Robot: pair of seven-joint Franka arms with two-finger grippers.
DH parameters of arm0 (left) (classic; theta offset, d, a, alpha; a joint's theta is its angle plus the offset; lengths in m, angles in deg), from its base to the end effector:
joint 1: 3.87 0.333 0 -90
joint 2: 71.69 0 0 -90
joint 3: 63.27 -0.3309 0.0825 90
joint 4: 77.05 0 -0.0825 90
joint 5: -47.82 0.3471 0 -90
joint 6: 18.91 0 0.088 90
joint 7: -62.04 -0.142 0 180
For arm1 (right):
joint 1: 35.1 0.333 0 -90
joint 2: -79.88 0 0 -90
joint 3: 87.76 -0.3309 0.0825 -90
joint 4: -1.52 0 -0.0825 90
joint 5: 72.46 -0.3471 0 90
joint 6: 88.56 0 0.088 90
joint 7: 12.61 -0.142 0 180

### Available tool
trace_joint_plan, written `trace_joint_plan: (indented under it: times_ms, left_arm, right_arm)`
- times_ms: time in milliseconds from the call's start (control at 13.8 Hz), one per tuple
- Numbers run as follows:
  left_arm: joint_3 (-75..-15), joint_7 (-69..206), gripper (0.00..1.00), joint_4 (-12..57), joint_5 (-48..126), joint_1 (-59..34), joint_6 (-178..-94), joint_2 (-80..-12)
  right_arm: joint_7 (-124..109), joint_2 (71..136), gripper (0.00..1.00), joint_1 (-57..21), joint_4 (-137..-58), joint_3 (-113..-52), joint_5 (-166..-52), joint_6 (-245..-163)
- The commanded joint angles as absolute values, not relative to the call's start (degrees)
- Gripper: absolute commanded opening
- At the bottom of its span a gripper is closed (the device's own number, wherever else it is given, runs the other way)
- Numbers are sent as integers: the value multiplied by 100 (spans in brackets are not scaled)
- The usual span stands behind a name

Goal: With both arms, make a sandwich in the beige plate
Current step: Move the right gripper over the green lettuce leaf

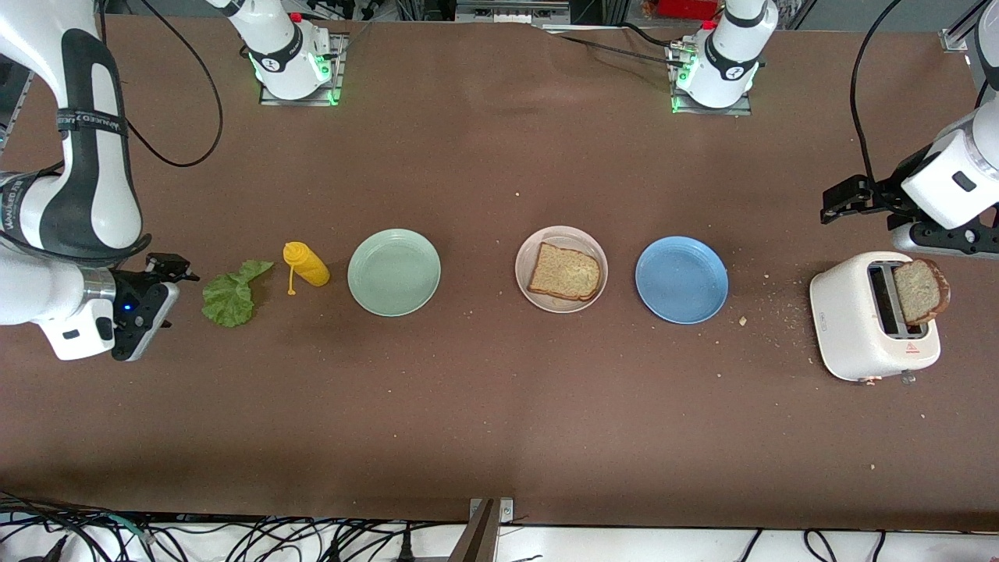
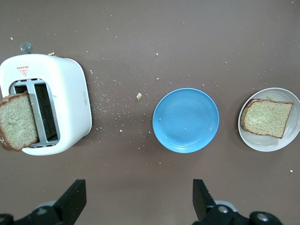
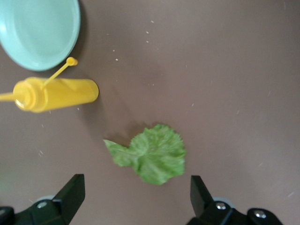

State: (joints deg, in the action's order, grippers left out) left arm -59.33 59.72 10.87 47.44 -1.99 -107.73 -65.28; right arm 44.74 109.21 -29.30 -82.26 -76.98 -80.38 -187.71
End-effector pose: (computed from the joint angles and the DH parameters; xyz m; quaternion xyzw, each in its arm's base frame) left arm 0.5448 -0.0186 0.5590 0.9981 -0.0380 -0.0479 0.0073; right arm 0.6370 -0.0198 0.3659 -0.8965 -0.4269 0.0898 0.0771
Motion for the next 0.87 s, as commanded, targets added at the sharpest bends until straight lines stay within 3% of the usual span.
trace_joint_plan:
  times_ms: [0, 800]
  left_arm:
    - [-5905, 5870, 100, 961, 4790, -176, -10662, -6483]
    - [-5905, 5861, 100, 961, 4790, -167, -10662, -6483]
  right_arm:
    - [2541, 10519, 100, -2772, -8734, -7844, -7538, -18875]
    - [2038, 10528, 100, -2719, -9023, -7853, -6956, -19367]
